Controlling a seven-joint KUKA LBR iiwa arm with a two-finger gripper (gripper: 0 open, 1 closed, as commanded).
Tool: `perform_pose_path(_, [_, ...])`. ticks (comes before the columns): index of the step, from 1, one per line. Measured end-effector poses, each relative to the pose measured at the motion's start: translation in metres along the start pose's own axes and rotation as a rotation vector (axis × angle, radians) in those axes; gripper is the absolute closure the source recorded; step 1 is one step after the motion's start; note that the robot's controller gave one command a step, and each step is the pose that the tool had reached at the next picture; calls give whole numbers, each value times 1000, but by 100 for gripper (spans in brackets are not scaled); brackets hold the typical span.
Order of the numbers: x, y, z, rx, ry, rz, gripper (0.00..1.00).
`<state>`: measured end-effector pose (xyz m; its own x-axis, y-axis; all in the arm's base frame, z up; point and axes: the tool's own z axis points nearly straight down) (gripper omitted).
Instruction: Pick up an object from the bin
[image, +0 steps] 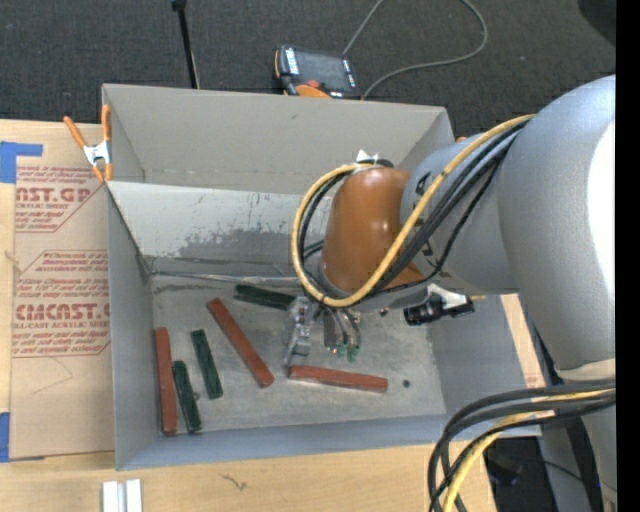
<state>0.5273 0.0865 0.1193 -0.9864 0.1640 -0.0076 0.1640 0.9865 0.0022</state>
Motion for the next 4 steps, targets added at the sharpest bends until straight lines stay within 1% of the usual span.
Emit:
perform_pose_path(1, [3,0,3,2,7,-1,0])
perform_pose_path(2, [16,-74,53,6,14,-38,0])
perform_pose_path(3, [14,-68,49,2,8,-44,100])
perform_pose_path(4, [-12,-42,-77,-1,-2,-68,100])
